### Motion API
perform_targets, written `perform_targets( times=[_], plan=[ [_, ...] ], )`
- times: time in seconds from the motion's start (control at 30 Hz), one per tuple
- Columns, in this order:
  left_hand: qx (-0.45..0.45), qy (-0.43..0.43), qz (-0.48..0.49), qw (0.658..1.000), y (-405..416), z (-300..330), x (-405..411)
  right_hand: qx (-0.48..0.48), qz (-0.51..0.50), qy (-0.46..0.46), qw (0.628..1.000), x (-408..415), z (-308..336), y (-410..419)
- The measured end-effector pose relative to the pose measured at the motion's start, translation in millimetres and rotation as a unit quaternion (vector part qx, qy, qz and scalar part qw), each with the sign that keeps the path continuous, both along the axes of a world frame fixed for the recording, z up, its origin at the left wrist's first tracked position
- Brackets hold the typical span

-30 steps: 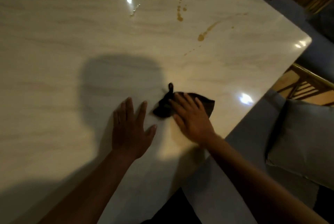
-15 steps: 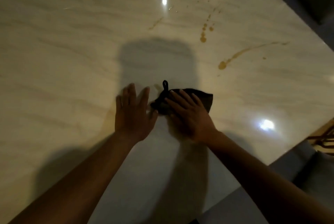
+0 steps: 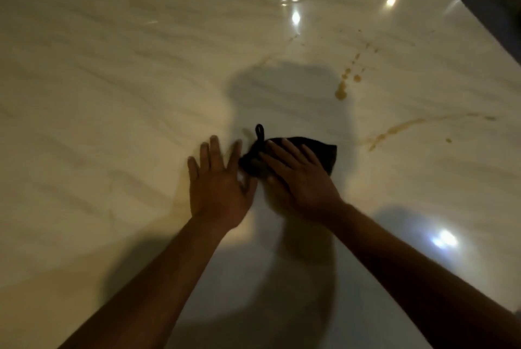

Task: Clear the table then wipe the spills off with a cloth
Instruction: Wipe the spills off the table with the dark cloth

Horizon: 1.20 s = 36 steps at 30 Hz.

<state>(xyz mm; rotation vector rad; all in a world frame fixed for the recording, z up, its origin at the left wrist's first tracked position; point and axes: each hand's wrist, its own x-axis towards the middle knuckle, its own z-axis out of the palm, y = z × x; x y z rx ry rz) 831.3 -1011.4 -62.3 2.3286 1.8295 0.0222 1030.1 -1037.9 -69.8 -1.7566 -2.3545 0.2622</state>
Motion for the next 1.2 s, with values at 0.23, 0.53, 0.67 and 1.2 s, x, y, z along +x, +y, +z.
perform_targets(
  times=[0.23,0.53,0.67,1.2],
  plan=[
    [0.006,0.014,0.075,0.997,20.6,-1.7,-1.6,0.001,-0.13,-0.022,0.991,30.9,-1.3,149.0],
    [0.016,0.001,0.123,0.992,56.9,-1.8,-13.0,0.006,0.178,-0.014,0.984,10.8,-2.6,127.1],
    [0.022,0.009,0.131,0.991,64.9,-4.7,-12.8,0.057,0.048,0.0,0.997,21.3,-5.0,247.1],
    [0.023,0.028,0.152,0.988,243.4,-1.9,-47.2,0.048,-0.172,0.016,0.984,-14.2,-7.9,400.9]
  ],
)
